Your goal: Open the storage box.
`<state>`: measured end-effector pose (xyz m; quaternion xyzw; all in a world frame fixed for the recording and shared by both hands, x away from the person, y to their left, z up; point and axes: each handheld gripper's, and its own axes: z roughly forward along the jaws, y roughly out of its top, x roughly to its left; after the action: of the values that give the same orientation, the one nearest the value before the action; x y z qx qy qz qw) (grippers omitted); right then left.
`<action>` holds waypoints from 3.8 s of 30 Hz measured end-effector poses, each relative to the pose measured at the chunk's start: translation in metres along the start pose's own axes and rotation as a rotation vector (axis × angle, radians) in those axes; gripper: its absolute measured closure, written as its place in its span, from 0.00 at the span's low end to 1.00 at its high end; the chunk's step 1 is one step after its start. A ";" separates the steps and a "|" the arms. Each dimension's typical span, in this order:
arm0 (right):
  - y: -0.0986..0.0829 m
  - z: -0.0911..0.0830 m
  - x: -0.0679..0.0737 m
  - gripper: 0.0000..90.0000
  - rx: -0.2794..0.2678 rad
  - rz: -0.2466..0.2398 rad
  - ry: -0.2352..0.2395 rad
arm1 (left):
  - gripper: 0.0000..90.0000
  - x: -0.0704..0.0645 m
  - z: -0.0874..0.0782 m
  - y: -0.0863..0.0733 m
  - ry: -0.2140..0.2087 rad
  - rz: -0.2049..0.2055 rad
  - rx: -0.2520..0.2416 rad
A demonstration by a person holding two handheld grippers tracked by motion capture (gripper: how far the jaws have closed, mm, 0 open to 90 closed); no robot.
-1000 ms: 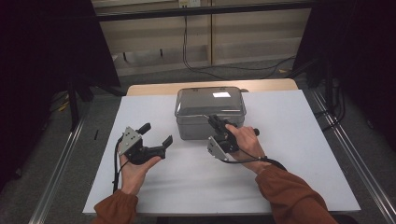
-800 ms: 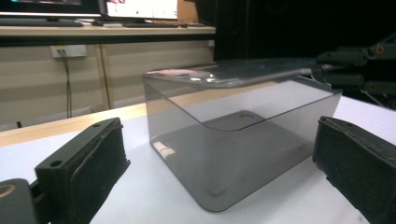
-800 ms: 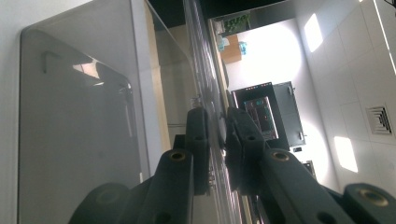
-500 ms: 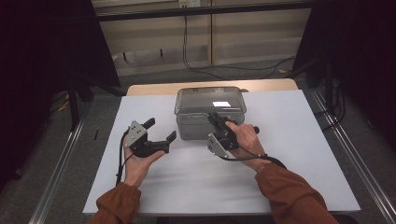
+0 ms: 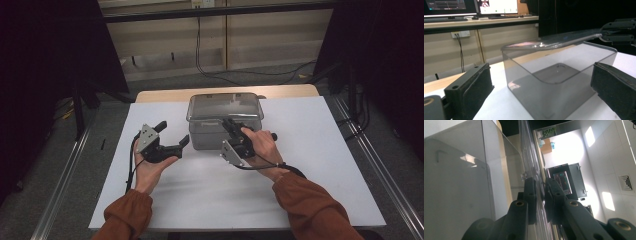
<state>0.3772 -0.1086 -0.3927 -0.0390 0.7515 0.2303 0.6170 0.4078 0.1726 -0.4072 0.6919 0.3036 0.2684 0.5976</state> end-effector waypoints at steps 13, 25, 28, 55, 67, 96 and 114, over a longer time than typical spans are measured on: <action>0.001 0.002 -0.010 0.91 -0.003 0.000 -0.005 | 0.05 -0.003 0.018 0.008 0.018 0.073 0.016; 0.002 0.005 -0.022 0.91 -0.006 0.010 -0.008 | 0.11 0.007 0.040 0.018 0.040 0.070 -0.015; 0.002 0.006 -0.024 0.91 -0.008 0.020 -0.009 | 0.13 0.010 0.046 0.020 0.039 0.082 -0.009; 0.002 0.007 -0.025 0.90 -0.011 0.050 -0.010 | 0.64 0.015 0.067 0.022 0.005 0.192 -0.040; 0.002 0.006 -0.024 0.86 -0.014 0.069 -0.001 | 0.70 0.016 0.068 0.020 0.017 0.214 -0.037; -0.021 0.003 -0.035 0.60 -0.030 0.340 0.036 | 0.66 0.015 0.071 0.020 0.009 0.223 -0.058; -0.066 -0.005 -0.048 0.21 -0.019 0.718 0.039 | 0.66 0.016 0.071 0.021 0.008 0.208 -0.052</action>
<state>0.4070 -0.1803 -0.3660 0.2173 0.7267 0.4389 0.4817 0.4726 0.1355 -0.3959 0.7028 0.2253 0.3395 0.5831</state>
